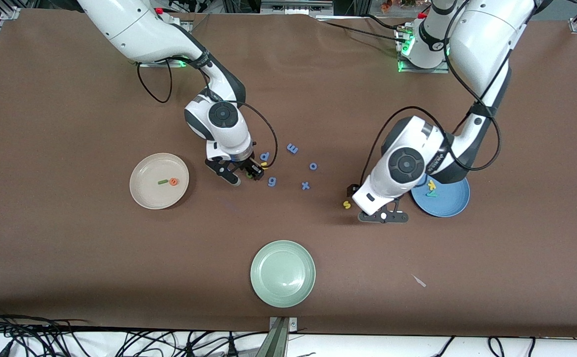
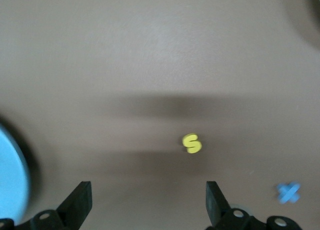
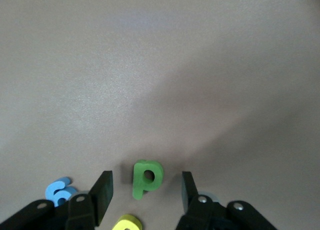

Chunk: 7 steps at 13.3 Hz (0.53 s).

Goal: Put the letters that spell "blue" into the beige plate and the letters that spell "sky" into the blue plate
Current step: 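Grasp the green p with the right gripper while the left gripper grasps yellow S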

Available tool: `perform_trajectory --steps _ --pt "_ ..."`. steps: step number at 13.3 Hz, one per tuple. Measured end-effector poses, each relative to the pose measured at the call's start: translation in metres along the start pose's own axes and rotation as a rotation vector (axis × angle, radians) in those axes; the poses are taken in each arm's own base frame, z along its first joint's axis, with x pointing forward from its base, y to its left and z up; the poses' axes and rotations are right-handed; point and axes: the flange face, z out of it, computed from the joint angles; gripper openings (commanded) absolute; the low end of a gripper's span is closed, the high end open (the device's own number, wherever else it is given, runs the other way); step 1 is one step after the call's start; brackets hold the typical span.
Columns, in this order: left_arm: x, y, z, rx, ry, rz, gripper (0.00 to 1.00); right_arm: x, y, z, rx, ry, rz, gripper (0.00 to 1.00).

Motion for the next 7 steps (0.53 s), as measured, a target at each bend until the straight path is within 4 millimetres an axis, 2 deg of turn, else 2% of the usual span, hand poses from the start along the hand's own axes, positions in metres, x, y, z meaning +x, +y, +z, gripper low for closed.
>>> perform_trajectory --steps 2,4,5,6,7 --pt "-0.009 0.014 0.014 0.006 -0.014 -0.144 1.00 -0.001 0.002 0.006 -0.007 -0.005 -0.001 0.61" --pt "-0.003 0.021 0.027 -0.043 0.015 -0.231 0.99 -0.002 0.003 0.010 -0.010 -0.009 -0.001 0.56" --pt "0.001 0.023 0.033 -0.072 0.032 -0.261 0.89 -0.002 0.002 0.009 -0.008 -0.009 -0.001 0.47" --pt "0.002 0.025 0.042 -0.086 0.034 -0.274 0.78 -0.002 0.002 0.009 -0.008 -0.009 -0.002 0.34" --pt "0.001 0.028 0.051 -0.088 0.028 -0.282 0.75 -0.002 0.002 0.009 -0.007 -0.008 -0.002 0.20"
